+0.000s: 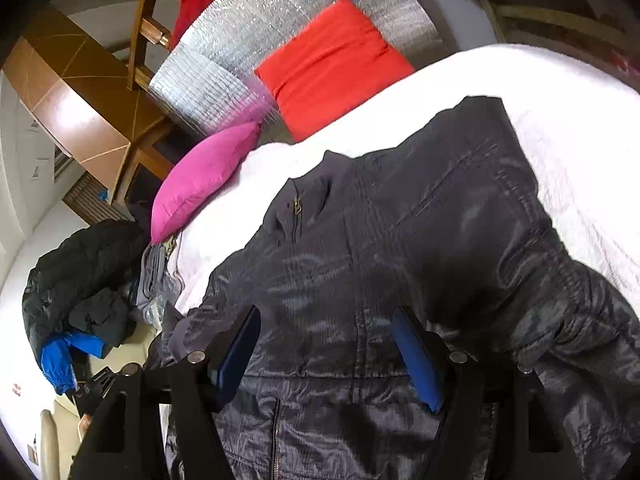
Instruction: Fold large clothes
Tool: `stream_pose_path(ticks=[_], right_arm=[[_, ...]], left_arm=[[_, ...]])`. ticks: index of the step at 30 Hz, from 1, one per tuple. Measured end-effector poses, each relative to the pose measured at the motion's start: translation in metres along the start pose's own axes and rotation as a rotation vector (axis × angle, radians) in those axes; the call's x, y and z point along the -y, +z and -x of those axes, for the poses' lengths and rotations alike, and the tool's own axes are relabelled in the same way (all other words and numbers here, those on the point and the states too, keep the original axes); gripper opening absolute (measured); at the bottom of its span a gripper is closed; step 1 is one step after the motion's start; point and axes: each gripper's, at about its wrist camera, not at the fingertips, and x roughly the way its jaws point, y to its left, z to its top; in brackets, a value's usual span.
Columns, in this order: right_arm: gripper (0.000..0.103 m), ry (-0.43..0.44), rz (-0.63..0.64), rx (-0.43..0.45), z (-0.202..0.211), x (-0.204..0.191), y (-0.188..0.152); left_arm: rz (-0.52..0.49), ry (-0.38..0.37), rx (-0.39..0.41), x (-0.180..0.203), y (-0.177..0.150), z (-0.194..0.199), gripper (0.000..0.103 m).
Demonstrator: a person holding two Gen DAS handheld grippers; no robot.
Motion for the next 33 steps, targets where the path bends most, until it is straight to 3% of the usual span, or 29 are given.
stream_pose_path(ticks=[8, 9, 11, 14, 18, 21, 26, 33], right_arm=[[0.072, -0.035, -0.013, 0.012, -0.006, 0.008, 0.004], [0.072, -0.036, -0.011, 0.011, -0.006, 0.008, 0.004], [0.072, -0.037, -0.006, 0.009, -0.007, 0.007, 0.003], [0.072, -0.046, 0.004, 0.009, -0.008, 0.005, 0.002], [0.072, -0.049, 0.001, 0.015, -0.006, 0.005, 0.002], [0.072, -0.049, -0.007, 0.024, -0.004, 0.007, 0.003], [0.072, -0.033, -0.022, 0.034, 0.003, 0.006, 0.005], [0.072, 0.001, -0.063, 0.063, 0.021, 0.010, 0.009]], left_arm=[[0.162, -0.041, -0.042, -0.015, 0.019, -0.049, 0.082], [0.170, -0.055, -0.039, -0.017, 0.020, -0.051, 0.077], [0.176, -0.075, -0.047, -0.018, 0.022, -0.058, 0.048], [0.183, -0.088, -0.062, -0.017, 0.022, -0.072, 0.033], [0.154, -0.086, -0.015, -0.010, 0.023, -0.075, 0.014], [0.091, -0.067, 0.044, 0.004, 0.024, -0.061, 0.009], [-0.107, -0.064, 0.191, 0.053, 0.022, 0.000, 0.005], [-0.446, -0.151, 0.373, 0.160, -0.018, 0.115, 0.004]])
